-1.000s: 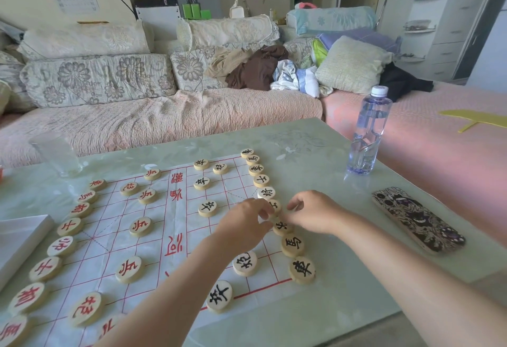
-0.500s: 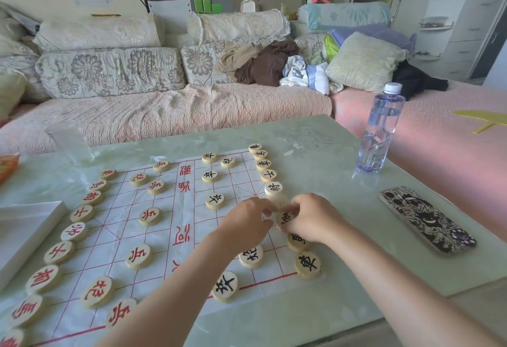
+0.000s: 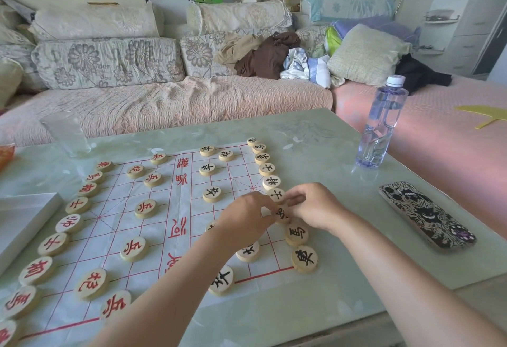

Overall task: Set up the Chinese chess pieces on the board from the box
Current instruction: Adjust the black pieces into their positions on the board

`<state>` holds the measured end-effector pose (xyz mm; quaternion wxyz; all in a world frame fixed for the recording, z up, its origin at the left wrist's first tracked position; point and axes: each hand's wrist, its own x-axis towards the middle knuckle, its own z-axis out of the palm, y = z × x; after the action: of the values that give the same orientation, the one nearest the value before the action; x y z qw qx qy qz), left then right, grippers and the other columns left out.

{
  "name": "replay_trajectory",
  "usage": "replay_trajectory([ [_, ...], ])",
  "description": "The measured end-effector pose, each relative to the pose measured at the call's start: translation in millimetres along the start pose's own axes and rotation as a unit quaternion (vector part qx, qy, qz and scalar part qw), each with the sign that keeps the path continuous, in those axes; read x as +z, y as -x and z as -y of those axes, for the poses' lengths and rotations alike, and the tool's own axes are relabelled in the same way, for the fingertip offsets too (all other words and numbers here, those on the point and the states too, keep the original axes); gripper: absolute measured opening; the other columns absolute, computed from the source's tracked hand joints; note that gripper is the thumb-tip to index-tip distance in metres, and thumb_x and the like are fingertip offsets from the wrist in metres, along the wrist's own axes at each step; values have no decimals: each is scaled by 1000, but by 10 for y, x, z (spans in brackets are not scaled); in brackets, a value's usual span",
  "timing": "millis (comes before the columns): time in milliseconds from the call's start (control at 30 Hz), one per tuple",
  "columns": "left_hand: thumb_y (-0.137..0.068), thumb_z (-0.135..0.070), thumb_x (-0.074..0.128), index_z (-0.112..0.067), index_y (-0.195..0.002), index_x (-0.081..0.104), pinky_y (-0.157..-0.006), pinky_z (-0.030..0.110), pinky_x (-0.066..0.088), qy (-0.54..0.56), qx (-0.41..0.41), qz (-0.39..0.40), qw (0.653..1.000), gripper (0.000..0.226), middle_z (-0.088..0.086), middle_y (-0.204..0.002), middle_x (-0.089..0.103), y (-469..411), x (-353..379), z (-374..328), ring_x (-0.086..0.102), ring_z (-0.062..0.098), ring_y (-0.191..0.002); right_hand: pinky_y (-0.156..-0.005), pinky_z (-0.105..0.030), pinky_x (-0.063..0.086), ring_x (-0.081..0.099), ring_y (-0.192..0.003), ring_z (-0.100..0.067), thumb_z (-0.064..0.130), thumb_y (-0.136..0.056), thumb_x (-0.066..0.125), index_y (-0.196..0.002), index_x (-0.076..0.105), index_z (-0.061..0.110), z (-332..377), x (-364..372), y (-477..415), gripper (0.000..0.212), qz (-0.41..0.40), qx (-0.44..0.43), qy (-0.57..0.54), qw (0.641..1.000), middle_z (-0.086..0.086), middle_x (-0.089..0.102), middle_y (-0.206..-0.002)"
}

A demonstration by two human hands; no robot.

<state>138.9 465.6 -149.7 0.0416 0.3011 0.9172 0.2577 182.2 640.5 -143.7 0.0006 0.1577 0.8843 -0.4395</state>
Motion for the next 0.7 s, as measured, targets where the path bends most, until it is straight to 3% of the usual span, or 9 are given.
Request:
replay_trajectory([
  [133,-84,-35,66,-39,-87,64,-74,30,52,17,-5,-7,1000,6,-15,-99,59,-15,22,3,58,8,-82,-68,-22,48,66,-83,-11,31,-72,87,-83,73,26,-42,6,-40,18,-37,17,-10,999,10,71,-84],
  [300,-79,-37,70,-35,-95,63,-78,33,52,43,-12,-12,999,16,-18,-99,59,-37,57,11,56,7,-83,-75,-29,55,68,-82,-11,35,-74,84,-77,74,28,-54,30,-65,13,-52,10,1,999,10,73,-81],
  [467,-78,-45,69,-36,-100,62,-74,27,49,37,-34,-17,999,25,-20,-100,60,-41,74,-14,53,5,-83,-86,-35,54,69,-94,-18,29,-81,76,-82,79,29,-22,-89,-33,3,13,-1,7,1000,5,76,-86],
  [567,-74,-53,69,-37,-102,61,-72,25,45,39,-36,-15,998,33,-21,-100,60,-39,66,-26,53,5,-83,-89,-32,53,70,-94,-14,23,-79,79,-82,79,33,-33,-118,-11,11,51,-23,23,998,9,76,-85],
  [633,-73,-54,69,-38,-103,62,-70,23,42,36,-35,-13,999,35,-20,-101,60,-31,59,-33,52,4,-83,-89,-28,53,70,-94,-9,18,-81,78,-76,75,40,-40,-115,-5,23,48,-35,17,998,14,75,-85],
  [700,-73,-53,70,-37,-103,62,-70,23,42,36,-35,-12,999,35,-20,-103,60,-31,58,-40,51,5,-83,-90,-27,53,69,-94,-7,16,-81,77,-80,76,39,-50,-114,-10,23,43,-38,13,998,14,75,-88],
])
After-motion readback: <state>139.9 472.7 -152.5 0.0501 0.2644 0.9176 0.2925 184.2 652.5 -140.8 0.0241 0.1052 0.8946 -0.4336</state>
